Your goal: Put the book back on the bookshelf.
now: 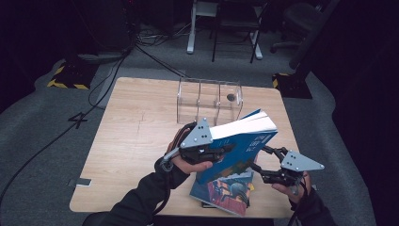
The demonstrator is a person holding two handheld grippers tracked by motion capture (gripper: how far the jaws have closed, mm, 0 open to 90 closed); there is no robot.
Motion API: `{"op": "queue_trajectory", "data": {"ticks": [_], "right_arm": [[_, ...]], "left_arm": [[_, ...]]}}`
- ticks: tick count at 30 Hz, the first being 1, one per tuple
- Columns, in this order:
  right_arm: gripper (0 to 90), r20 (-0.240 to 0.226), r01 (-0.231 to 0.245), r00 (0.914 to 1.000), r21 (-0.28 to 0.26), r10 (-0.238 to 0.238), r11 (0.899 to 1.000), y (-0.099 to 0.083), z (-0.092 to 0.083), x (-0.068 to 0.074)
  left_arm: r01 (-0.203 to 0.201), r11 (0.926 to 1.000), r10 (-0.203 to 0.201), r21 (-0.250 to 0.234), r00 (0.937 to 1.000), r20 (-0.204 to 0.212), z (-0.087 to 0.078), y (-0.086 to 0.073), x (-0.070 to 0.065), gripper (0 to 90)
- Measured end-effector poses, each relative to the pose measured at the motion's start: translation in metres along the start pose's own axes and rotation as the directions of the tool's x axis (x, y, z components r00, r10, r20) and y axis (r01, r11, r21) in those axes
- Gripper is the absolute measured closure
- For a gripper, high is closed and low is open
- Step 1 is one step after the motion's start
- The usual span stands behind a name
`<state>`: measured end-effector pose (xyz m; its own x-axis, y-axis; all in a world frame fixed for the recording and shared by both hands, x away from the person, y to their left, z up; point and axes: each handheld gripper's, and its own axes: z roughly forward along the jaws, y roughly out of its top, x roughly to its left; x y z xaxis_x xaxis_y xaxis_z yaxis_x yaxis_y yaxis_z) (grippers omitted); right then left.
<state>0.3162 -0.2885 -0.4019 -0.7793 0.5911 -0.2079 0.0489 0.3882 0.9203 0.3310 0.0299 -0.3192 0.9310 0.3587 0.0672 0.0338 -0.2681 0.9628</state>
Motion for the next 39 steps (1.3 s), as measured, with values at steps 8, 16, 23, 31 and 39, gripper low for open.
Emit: {"op": "queue_trajectory", "data": {"ticks": [8,16,23,31,39], "right_arm": [[32.7,0.107,-0.063,0.9928,0.09,0.053,0.994,-0.036,-0.009,-0.029],[33.2,0.127,-0.138,0.985,0.169,0.117,0.976,-0.06,-0.001,-0.045],[32.9,0.115,-0.155,0.9839,0.166,0.137,0.974,-0.061,0.0,-0.046],[32.9,0.108,-0.177,0.981,0.16,0.161,0.971,-0.064,-0.001,-0.048],[33.2,0.09,-0.183,0.9813,0.169,0.17,0.969,-0.065,0.003,-0.047]], "left_arm": [[-0.006,1.0,0.006,0.004,1.0,0.005,0.0,0.001,0.0,58.9],[0.011,0.9999,-0.011,0.003,0.9999,-0.005,0.005,0.004,0.005,59.4],[-0.007,1.0,0.007,0.005,0.9997,-0.023,0.011,0.016,0.011,60.0],[-0.047,0.9987,0.048,0.018,0.9957,-0.079,0.007,0.029,0.017,60.8],[-0.01,0.9999,0.01,0.001,0.9852,-0.171,-0.014,0.026,0.041,60.7]]}}
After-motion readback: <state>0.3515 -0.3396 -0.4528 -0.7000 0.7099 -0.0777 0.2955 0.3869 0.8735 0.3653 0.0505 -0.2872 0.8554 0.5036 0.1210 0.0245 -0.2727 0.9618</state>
